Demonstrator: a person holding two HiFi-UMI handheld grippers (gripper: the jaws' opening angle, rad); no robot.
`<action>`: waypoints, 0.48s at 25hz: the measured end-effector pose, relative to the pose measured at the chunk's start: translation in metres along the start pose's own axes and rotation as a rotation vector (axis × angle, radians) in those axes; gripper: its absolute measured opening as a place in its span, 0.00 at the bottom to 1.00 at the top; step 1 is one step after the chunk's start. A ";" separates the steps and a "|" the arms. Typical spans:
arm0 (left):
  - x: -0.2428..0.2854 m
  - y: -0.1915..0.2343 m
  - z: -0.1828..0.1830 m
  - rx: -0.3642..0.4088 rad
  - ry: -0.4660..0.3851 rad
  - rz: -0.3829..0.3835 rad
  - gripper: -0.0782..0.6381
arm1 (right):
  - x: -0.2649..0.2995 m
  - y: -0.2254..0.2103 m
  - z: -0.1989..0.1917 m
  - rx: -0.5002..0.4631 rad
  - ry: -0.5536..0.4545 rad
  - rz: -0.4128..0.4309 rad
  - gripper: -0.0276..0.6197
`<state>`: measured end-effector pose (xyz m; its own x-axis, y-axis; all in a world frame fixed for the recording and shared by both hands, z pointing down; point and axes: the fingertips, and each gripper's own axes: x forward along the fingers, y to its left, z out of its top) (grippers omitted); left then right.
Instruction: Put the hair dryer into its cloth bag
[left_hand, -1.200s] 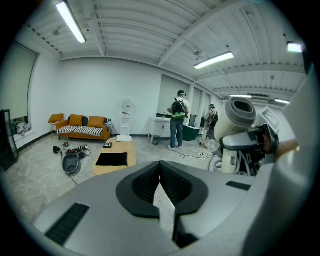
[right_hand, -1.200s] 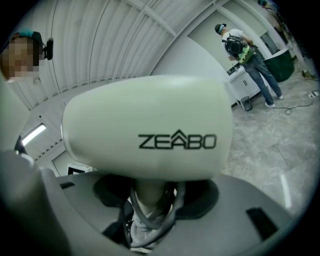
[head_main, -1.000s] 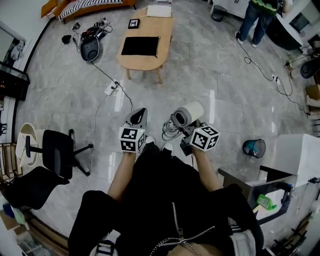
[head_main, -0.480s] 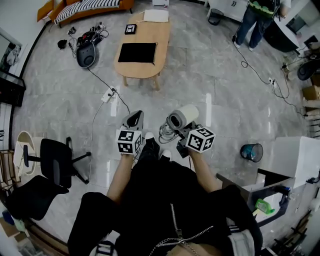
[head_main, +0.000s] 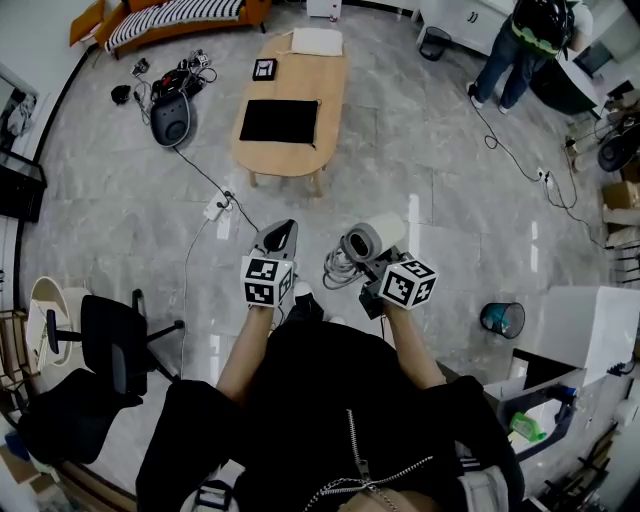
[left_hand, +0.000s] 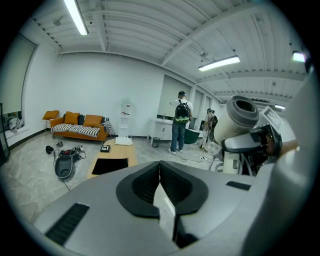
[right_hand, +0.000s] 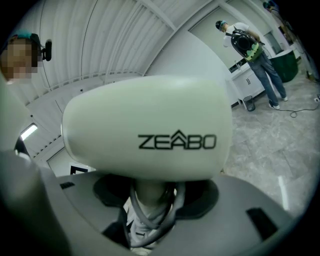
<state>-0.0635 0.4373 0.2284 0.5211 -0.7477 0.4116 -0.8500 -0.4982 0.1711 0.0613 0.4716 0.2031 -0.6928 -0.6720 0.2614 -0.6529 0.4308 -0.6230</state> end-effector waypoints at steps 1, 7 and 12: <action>0.003 0.005 0.003 0.001 -0.002 -0.005 0.13 | 0.006 -0.001 0.003 0.001 -0.001 -0.002 0.41; 0.017 0.032 0.012 0.006 -0.005 -0.017 0.13 | 0.041 -0.001 0.008 0.004 0.008 -0.002 0.41; 0.024 0.050 0.013 0.008 0.003 -0.033 0.13 | 0.065 0.004 0.006 0.014 0.008 -0.007 0.41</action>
<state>-0.0924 0.3886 0.2358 0.5490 -0.7292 0.4084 -0.8314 -0.5266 0.1773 0.0157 0.4263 0.2133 -0.6907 -0.6703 0.2713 -0.6535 0.4180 -0.6310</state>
